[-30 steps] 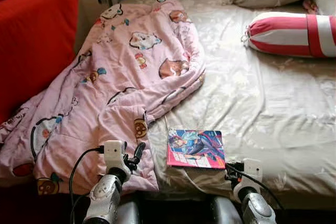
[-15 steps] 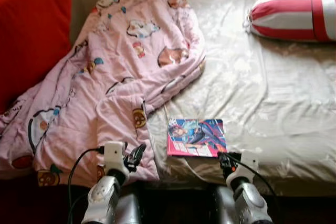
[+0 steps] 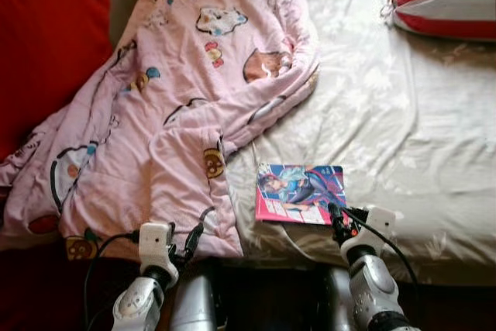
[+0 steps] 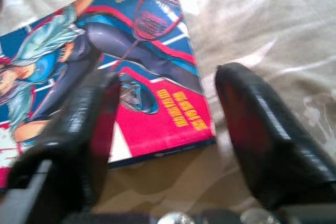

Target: Clean up the room

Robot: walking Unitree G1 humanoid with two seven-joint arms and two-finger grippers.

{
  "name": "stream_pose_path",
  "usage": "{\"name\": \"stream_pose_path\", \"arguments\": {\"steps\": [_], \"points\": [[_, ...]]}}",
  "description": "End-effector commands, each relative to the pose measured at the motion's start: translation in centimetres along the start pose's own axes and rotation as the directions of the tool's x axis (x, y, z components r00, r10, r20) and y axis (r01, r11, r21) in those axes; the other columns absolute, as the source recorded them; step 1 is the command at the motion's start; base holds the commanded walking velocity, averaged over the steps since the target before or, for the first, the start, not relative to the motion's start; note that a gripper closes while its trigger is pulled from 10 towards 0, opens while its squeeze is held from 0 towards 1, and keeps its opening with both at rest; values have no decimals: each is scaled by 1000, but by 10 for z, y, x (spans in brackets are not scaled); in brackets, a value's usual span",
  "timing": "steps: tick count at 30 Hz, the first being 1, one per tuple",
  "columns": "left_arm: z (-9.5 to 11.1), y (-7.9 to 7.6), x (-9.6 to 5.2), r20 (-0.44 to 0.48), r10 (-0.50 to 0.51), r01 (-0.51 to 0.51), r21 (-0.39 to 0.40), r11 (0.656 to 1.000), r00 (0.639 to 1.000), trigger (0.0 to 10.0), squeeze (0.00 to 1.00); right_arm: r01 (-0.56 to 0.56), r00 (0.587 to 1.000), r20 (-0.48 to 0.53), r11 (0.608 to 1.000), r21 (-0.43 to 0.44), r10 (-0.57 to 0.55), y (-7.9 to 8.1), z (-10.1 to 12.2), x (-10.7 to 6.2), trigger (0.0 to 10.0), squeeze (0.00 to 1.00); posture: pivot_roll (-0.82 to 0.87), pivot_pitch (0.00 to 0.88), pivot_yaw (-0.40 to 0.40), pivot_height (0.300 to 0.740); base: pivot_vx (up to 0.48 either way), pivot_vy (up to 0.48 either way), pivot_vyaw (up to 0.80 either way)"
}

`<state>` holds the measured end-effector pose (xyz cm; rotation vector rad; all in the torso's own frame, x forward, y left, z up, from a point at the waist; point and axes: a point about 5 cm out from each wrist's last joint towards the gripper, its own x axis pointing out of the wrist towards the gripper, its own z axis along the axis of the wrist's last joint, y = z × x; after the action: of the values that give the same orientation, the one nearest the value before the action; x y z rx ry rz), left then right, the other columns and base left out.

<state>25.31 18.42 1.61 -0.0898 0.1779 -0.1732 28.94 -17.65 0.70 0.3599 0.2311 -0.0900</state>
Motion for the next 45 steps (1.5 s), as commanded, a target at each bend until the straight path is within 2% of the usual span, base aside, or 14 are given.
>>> {"name": "stream_pose_path", "arguments": {"steps": [1, 13, 21, 25, 27, 29, 31, 39, 44, 45], "points": [[-5, 3, -6, -31, -1, 2, 12, 1000, 1000, 10000, 0, 8, 1000, -5, 1000, 16, -8, -1, -2, -1, 10000, 0, 163, 269, 94, 585, 0, 0, 0], [-2, 9, -17, -43, 1, 0, 30, 1000, 999, 10000, 0, -12, 1000, 1, 998, 67, 12, -3, 0, -1, 10000, 0, 202, 299, 120, 585, 0, 0, 0], [-2, 11, -27, -53, 6, -4, 36, 999, 999, 10000, 0, -31, 997, -64, 995, 92, 37, -5, -13, -6, 10000, 0, 223, 322, 133, 585, 0, 0, 0], [-3, 13, -35, -61, 10, -7, 40, 999, 998, 10000, 0, 0, 995, -97, 981, 196, 19, -11, -23, -12, 10000, 0, 236, 335, 140, 585, 0, 0, 0], [-2, 13, -39, -69, 12, -9, 42, 999, 998, 10000, 0, 21, 995, -103, 956, 292, 9, -14, -27, -15, 10000, 0, 240, 339, 144, 585, 0, 0, 0], [-2, 14, -43, -73, 13, -10, 45, 999, 997, 10000, 0, 11, 995, -99, 904, 427, 34, -13, -33, -18, 10000, 0, 254, 347, 149, 585, 0, 0, 0], [-2, 15, -46, -80, 16, -12, 47, 999, 997, 10000, 0, -15, 994, -84, 855, 518, 68, -9, -36, -20, 10000, 0, 262, 352, 152, 585, 0, 0, 0], [-2, 17, -56, -102, 27, -21, 54, 998, 994, 10000, 0, -42, 994, -46, 742, 669, 98, -4, -40, -21, 10000, 0, 273, 368, 157, 585, 0, 0, 0], [0, 17, -59, -108, 32, -26, 54, 998, 994, 10000, 0, -45, 995, -31, 694, 718, 97, -4, -39, -21, 10000, 0, 281, 371, 158, 585, 0, 0, 0], [1, 17, -60, -110, 34, -28, 55, 998, 993, 10000, 0, -62, 995, -10, 659, 749, 104, -3, -38, -20, 10000, 0, 284, 374, 158, 585, 0, 0, 0]]}}
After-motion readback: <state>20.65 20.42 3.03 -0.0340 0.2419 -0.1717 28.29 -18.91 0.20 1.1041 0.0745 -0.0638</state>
